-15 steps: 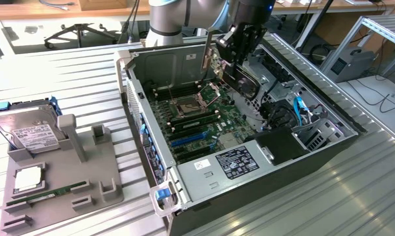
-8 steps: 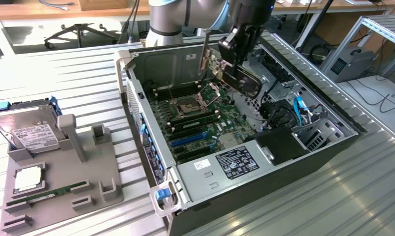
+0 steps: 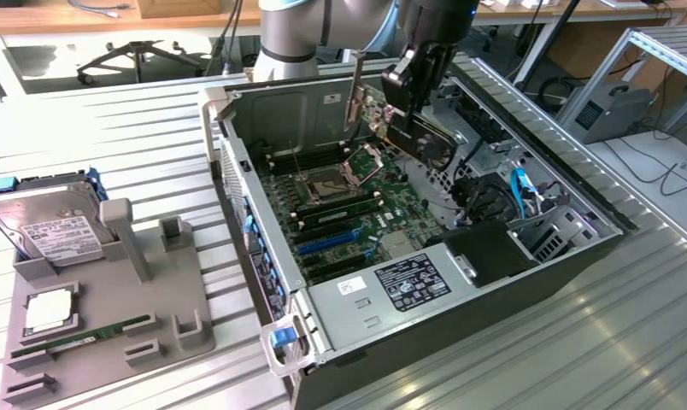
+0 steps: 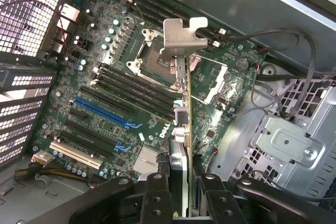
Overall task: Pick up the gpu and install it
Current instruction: 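Insert the gpu into the slot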
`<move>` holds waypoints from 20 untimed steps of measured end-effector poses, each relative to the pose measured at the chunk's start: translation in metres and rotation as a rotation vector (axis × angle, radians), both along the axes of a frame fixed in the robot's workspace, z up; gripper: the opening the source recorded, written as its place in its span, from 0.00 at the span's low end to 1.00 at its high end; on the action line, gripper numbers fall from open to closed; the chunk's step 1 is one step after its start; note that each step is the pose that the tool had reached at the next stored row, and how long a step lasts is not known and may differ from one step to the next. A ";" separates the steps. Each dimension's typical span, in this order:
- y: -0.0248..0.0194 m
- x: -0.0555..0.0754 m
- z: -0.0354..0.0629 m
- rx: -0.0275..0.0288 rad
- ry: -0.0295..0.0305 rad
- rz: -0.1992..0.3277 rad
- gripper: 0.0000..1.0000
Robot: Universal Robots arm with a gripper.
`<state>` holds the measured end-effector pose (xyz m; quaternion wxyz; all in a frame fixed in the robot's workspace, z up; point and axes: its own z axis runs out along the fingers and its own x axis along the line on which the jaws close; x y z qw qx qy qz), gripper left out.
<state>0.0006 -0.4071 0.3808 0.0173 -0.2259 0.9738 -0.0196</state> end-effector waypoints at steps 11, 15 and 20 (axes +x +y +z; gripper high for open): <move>0.0000 0.000 0.0000 -0.0004 0.0000 0.019 0.27; 0.0000 0.000 -0.0001 -0.0005 0.0000 0.024 0.27; 0.0000 0.000 -0.0001 -0.0006 0.0000 0.031 0.27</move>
